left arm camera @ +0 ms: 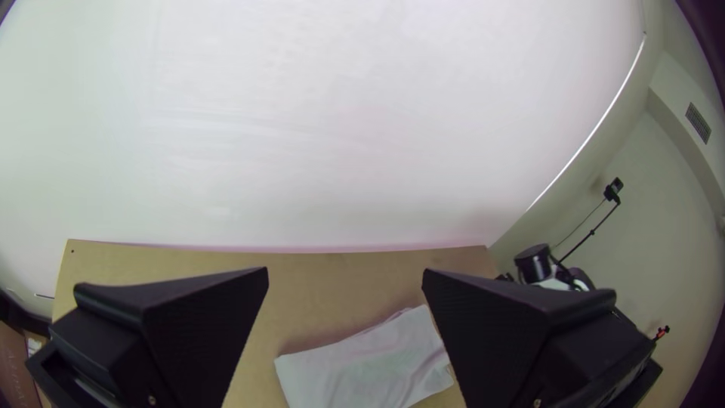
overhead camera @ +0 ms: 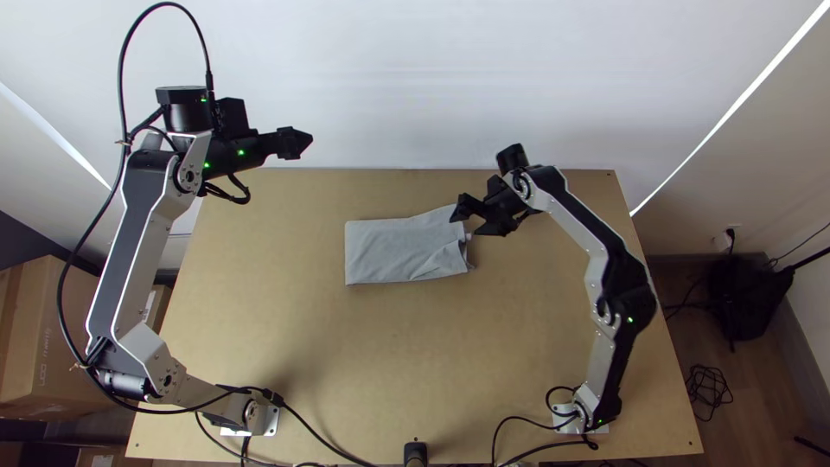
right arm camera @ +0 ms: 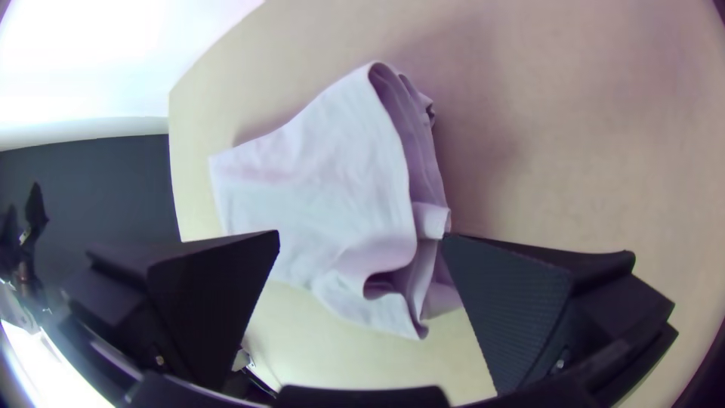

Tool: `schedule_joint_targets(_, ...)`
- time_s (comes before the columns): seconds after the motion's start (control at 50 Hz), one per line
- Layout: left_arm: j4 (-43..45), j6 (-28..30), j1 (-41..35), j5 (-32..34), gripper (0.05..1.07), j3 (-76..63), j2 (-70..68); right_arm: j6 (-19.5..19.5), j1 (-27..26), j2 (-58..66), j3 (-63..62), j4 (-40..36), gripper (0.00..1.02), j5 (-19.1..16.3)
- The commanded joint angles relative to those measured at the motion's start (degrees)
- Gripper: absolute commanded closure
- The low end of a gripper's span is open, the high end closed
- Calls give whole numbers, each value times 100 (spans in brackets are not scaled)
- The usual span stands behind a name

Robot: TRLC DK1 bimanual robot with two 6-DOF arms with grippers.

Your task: Fold the t-shirt

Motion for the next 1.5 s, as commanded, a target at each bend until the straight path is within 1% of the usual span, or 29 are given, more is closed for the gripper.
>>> schedule_joint_targets(0.0,63,-2,75,-15,10,-46,-188,45,51,593,310,-35,3,-85)
schedule_joint_targets(0.06,54,-2,119,-15,10,-46,-214,-60,87,795,459,-26,3,-76)
schedule_joint_targets(0.28,37,-2,233,-24,10,-37,-214,-60,280,1349,626,299,3,-85)
schedule_joint_targets(0.32,37,-2,242,-24,10,-20,-214,-78,341,1410,609,316,4,-85)
schedule_joint_targets(0.34,37,-2,242,-33,10,-11,-214,-104,377,1428,591,325,7,-85)
schedule_joint_targets(0.38,37,-2,242,-33,10,6,-214,-95,429,1463,574,352,16,-94)
schedule_joint_targets(0.42,37,-2,242,-33,10,15,-205,-95,464,1515,556,369,33,-94)
schedule_joint_targets(0.52,37,-2,242,-33,10,33,-188,72,447,1524,327,853,93,-50)
schedule_joint_targets(0.54,37,-2,242,-33,10,33,-188,116,412,1480,248,984,101,-6)
schedule_joint_targets(0.64,37,-11,233,-33,10,42,-179,221,148,1322,-7,1301,100,56)
schedule_joint_targets(0.74,37,-2,242,-33,10,33,-196,414,-274,1085,-314,1705,100,205)
schedule_joint_targets(0.82,37,7,251,-33,10,6,-223,423,-669,909,-534,1863,100,319)
schedule_joint_targets(0.88,37,16,269,-33,10,-29,-249,423,-1021,751,-754,2013,100,425)
schedule_joint_targets(1.12,54,77,251,-24,10,-134,-328,414,-2629,224,-1439,2391,100,486)
schedule_joint_targets(1.18,63,77,242,-33,10,-134,-355,423,-3034,153,-1509,2435,100,513)
schedule_joint_targets(1.22,72,77,233,-33,10,-125,-363,423,-3324,83,-1562,2514,100,609)
schedule_joint_targets(1.28,89,77,225,-33,10,-125,-390,423,-3719,48,-1606,2628,100,653)
schedule_joint_targets(1.38,89,77,198,-33,10,-178,-425,423,-4282,48,-1589,2751,100,750)
schedule_joint_targets(1.4,89,77,198,-24,10,-196,-434,423,-4378,57,-1589,2777,96,776)
schedule_joint_targets(1.42,89,77,198,-24,10,-222,-451,414,-4466,57,-1589,2795,87,803)
schedule_joint_targets(1.44,89,77,189,-24,10,-240,-460,414,-4537,57,-1597,2821,75,838)
schedule_joint_targets(1.48,98,77,181,-24,10,-275,-486,414,-4686,30,-1624,2865,42,900)
